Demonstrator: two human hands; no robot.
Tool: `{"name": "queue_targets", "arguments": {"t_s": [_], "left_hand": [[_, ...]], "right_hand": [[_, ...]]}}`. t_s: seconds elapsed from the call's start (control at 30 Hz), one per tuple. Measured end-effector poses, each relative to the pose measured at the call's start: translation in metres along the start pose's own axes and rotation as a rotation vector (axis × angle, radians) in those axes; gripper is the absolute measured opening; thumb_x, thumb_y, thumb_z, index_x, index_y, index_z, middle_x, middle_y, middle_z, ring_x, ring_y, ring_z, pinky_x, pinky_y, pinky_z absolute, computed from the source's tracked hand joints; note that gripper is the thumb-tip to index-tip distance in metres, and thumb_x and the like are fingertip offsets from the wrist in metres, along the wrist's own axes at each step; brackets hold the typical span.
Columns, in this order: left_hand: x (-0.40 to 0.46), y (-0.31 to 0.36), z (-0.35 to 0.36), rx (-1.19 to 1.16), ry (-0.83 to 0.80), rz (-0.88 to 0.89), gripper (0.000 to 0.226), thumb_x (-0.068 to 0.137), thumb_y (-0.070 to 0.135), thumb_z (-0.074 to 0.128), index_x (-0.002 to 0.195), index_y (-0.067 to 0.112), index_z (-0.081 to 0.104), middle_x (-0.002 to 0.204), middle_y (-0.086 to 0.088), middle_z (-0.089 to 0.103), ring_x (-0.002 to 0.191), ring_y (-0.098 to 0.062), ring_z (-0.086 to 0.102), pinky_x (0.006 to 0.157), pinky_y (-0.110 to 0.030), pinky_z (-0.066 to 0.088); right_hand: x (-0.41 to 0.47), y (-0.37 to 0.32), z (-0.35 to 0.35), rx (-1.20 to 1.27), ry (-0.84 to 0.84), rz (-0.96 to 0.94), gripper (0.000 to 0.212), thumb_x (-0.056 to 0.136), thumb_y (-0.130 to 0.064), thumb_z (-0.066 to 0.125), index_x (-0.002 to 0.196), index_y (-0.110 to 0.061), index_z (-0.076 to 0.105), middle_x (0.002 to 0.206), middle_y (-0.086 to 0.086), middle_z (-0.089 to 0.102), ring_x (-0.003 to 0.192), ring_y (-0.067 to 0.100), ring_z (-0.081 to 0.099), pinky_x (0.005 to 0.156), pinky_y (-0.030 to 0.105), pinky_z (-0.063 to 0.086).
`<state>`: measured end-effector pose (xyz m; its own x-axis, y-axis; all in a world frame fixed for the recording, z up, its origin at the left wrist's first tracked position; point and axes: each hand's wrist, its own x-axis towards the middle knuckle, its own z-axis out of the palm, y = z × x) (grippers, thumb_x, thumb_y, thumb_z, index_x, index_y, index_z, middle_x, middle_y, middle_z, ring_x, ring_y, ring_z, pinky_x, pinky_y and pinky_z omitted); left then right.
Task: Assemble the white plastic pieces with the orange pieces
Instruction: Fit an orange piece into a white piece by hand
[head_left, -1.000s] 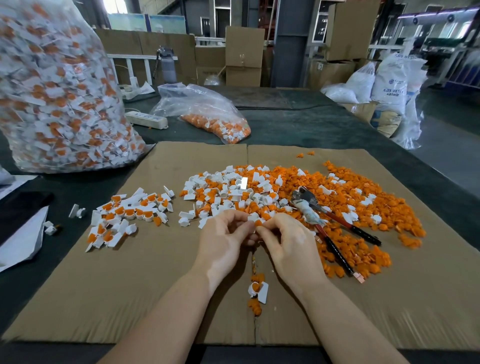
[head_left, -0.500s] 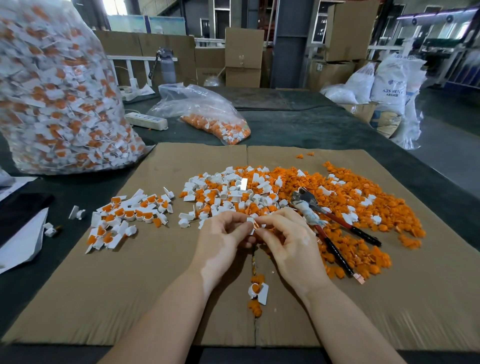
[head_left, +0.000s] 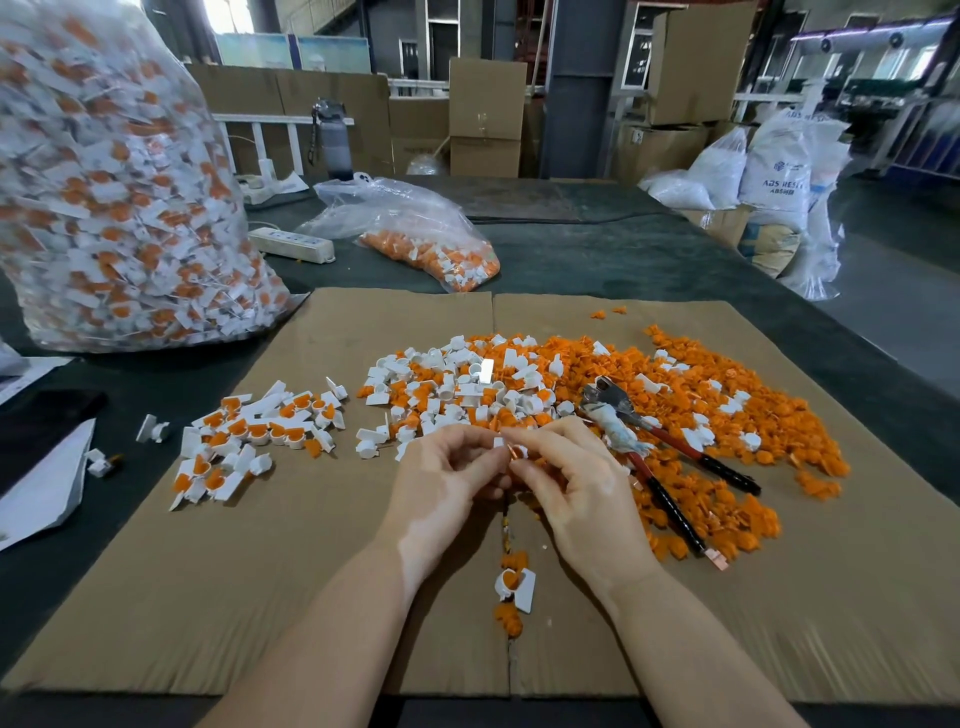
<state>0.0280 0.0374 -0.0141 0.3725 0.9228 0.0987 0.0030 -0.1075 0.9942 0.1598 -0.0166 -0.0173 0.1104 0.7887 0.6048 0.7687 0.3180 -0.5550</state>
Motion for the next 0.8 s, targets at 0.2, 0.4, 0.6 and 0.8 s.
{"name": "queue_targets", "arguments": {"t_s": [0.2,0.4,0.6,0.8], "left_hand": [[0.0022,-0.0011,0.0003,0.010,0.003,-0.005,0.010,0.085,0.013,0.066,0.093,0.009,0.067,0.074,-0.007,0.070,0.065,-0.011,0.066,0.060,-0.015,0.052],[0.0017,-0.0023,-0.0011,0.007,0.007,0.000,0.012,0.084,0.013,0.067,0.094,0.006,0.066,0.076,-0.011,0.070,0.067,-0.015,0.067,0.062,-0.018,0.054],[0.0017,-0.0025,-0.0009,0.034,0.008,0.016,0.012,0.084,0.013,0.066,0.094,0.006,0.066,0.074,-0.010,0.070,0.064,-0.013,0.066,0.061,-0.017,0.053],[0.0020,-0.0024,-0.0005,0.017,0.005,0.003,0.012,0.085,0.012,0.066,0.095,0.005,0.065,0.074,-0.008,0.070,0.062,-0.009,0.065,0.058,-0.013,0.050]], "right_hand": [[0.0000,0.0015,-0.0001,0.011,0.004,0.020,0.016,0.084,-0.012,0.067,0.100,-0.013,0.068,0.093,-0.009,0.055,0.088,0.005,0.053,0.077,0.022,0.049],[0.0003,0.0009,0.0005,-0.010,0.007,0.008,0.015,0.083,-0.012,0.067,0.098,-0.012,0.067,0.093,-0.009,0.055,0.088,0.004,0.052,0.077,0.020,0.048],[-0.0003,0.0011,0.0008,-0.022,0.006,0.003,0.015,0.083,-0.012,0.067,0.098,-0.012,0.067,0.094,-0.008,0.056,0.089,0.005,0.053,0.078,0.022,0.049],[-0.0006,0.0025,0.0011,-0.022,0.013,-0.013,0.015,0.082,-0.011,0.068,0.097,-0.012,0.067,0.092,-0.008,0.055,0.087,0.005,0.052,0.076,0.023,0.050]]}}
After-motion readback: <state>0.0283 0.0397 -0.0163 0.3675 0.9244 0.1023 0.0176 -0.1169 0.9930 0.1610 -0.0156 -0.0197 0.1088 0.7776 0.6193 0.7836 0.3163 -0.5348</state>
